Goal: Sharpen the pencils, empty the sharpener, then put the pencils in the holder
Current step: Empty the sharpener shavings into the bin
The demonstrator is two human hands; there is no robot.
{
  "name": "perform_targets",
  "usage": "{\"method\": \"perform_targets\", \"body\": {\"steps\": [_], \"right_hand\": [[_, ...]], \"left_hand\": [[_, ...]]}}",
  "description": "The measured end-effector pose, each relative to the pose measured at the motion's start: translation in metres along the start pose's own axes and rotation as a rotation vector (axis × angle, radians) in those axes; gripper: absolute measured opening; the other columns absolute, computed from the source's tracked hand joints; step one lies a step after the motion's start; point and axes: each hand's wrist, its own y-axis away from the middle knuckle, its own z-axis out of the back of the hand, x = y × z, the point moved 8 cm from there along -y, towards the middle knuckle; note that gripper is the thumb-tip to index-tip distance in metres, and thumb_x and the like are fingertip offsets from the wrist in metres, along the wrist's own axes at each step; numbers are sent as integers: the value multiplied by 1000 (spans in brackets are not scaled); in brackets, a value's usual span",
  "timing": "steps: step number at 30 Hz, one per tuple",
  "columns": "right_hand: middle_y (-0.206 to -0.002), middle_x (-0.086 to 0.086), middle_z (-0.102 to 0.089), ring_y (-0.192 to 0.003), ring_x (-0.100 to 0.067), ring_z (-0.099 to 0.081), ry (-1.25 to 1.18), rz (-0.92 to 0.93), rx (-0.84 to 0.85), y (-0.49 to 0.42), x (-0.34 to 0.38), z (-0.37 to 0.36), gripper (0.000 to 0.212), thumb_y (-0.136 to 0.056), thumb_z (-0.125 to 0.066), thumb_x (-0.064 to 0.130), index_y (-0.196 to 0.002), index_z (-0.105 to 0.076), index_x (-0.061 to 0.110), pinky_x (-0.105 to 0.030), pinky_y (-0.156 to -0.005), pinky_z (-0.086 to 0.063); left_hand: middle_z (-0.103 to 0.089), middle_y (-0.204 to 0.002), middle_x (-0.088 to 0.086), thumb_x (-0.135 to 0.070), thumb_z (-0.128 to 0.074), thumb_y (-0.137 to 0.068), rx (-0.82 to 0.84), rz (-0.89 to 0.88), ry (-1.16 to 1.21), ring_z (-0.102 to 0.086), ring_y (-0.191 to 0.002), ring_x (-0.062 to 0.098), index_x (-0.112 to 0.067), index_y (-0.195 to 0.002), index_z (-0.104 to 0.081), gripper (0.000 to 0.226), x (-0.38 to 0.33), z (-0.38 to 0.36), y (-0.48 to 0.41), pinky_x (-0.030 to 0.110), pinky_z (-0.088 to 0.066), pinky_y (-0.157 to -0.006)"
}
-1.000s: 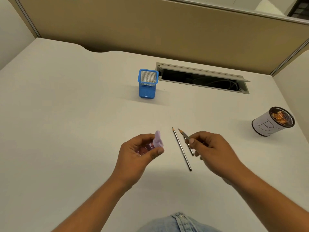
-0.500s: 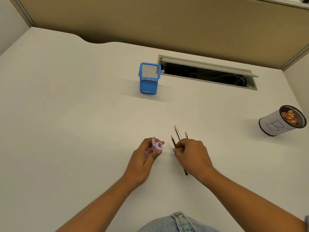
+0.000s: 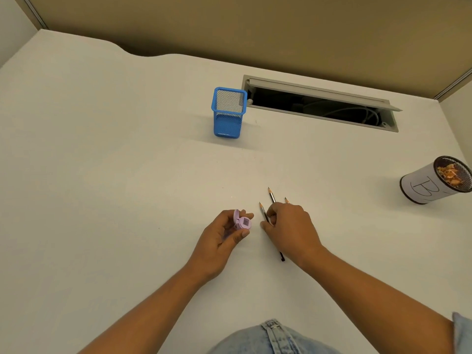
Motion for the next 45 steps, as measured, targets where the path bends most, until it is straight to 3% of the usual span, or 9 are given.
{"method": "perform_targets", "body": {"steps": [6,9,14,20,24,30,34,40,45], "right_hand": [[-73,6,-67,-64,-12,-61,-330,9,-271,11,2,62,10,-86,-69,29,-86,-70,19,-29,-67,-52],[-79,10,-72,-70,-7,-64,-566,27,-199,20,9,79,5,-88,-68,21,-88,-72,24,-22,-65,-50],[-115,14,-69,-94,-12,-67,-712,300,95,51,52,92,24,-97,-59,23,-115,-68,36,-31,-83,-56],[-89,10,-75,-89,-16,-71,-758,344,-4,80,62,109,16,-90,-68,14,-94,-78,27,-36,-79,-58],[-87,7,-76,-88,-19,-71,-822,330,-102,96,60,117,10,-85,-72,15,-89,-79,22,-34,-76,-58],[-103,9,-76,-97,-18,-71,-891,328,-175,119,72,116,23,-74,-79,24,-97,-78,21,-27,-74,-57],[-94,10,-76,-89,-19,-70,-873,301,-283,128,75,112,26,-74,-84,13,-93,-75,27,-28,-73,-56],[-87,6,-76,-80,-20,-72,-1073,142,-519,144,56,117,28,-71,-82,4,-91,-73,22,-24,-70,-57],[-97,3,-74,-83,-18,-73,-1139,87,-444,142,43,106,32,-84,-72,2,-99,-77,30,-22,-67,-55]], "left_hand": [[-72,-110,-8,-24,-61,-91,28,-17,-73,-64,-108,10,-20,-110,-63,19,-14,0,3,19,-49,-92],[-73,-106,-7,-29,-62,-90,49,-19,-68,-67,-101,14,-22,-109,-64,21,-29,-3,7,25,-52,-91],[-75,-95,0,-33,-65,-90,173,-63,-49,-65,-70,23,-29,-101,-71,13,-62,-17,21,21,-52,-62],[-64,-70,12,-38,-70,-81,221,-91,83,-42,-50,14,-24,-92,-76,19,-88,-20,38,20,-39,-48],[-66,-79,18,-48,-75,-76,197,-74,206,-40,-44,13,-21,-90,-68,31,-96,-18,45,19,-36,-42],[-61,-65,4,-58,-70,-74,152,-1,301,-39,-38,12,-17,-84,-59,44,-107,-12,49,16,-28,-42],[-57,-56,0,-56,-46,-84,145,52,179,-45,-39,15,-14,-83,-59,44,-108,-10,50,19,-32,-41],[-70,-103,14,-68,-34,-82,155,160,238,-66,-70,24,-12,-104,-63,67,-95,-12,38,36,-46,-59],[-67,-83,12,-49,-36,-93,163,6,99,-52,-60,14,-21,-89,-71,45,-117,-54,39,24,-40,-50]]}}
